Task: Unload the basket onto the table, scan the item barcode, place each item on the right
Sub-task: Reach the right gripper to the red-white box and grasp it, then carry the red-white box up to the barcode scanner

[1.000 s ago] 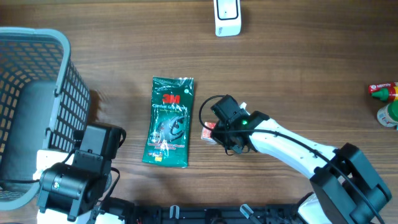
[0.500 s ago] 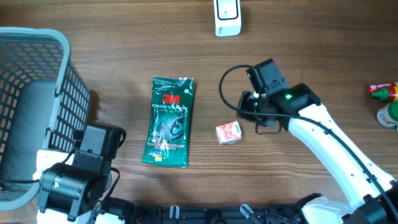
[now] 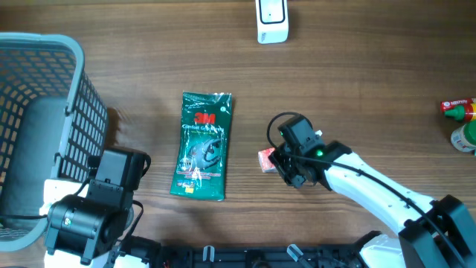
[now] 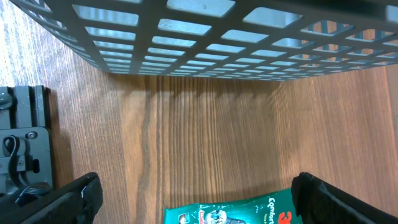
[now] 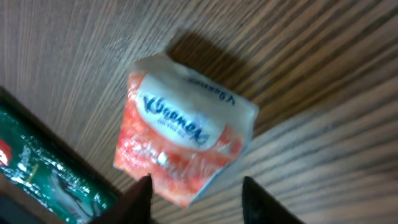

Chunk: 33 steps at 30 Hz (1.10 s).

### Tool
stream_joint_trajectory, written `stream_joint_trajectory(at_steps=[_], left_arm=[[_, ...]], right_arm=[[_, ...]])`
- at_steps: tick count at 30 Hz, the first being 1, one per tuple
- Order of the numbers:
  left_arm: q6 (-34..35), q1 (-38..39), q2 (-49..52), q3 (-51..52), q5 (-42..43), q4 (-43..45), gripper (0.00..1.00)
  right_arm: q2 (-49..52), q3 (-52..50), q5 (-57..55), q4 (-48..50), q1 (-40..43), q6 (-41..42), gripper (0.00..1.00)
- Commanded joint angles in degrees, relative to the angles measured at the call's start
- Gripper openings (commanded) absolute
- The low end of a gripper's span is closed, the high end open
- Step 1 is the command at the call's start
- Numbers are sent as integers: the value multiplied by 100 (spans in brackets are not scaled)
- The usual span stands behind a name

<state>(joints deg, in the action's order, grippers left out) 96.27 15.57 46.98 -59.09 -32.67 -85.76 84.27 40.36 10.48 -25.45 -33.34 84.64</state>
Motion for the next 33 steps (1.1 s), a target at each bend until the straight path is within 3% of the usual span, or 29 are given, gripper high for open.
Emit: stream_joint_trajectory(at_steps=[1,10,12,15,17,19,22,23,29,33], left_arm=[[-7,-26,-11,-4,-57,-2,100],[-7,-26,-11,-4,-57,-4,100],[-9,-26,-11,-4,-57,-4,100],[-7,-26,-11,-4,-57,-4,100],[-7,-26,-11,-7,-57,-4,100],[-7,-26,-11,-4,-57,-2,100],[-7,-26,-11,-4,-57,-4,100],[-9,-26,-11,-4,-57,-4,100],[-7,-26,-11,-4,-57,-4,100],[-7,-26,-11,-4,-57,-4,100]], right_arm=[[105,-308,-170,326,-9,155,35],[739,-417,-439,874,-9,400,19],[789,-417,-374,964,-9,367,5],[787,-415,-68,1300,-7,-439,5],[726,-409,675,1976,72,-1733,5],[544,-404,2343,3189,260,-3768,5],[496,-404,4299,4470,372,-5263,4],[496,-404,5466,5449,380,-5748,4],[498,-404,8056,7877,380,-5914,5],[498,-407,8242,8087,380,-5768,5]])
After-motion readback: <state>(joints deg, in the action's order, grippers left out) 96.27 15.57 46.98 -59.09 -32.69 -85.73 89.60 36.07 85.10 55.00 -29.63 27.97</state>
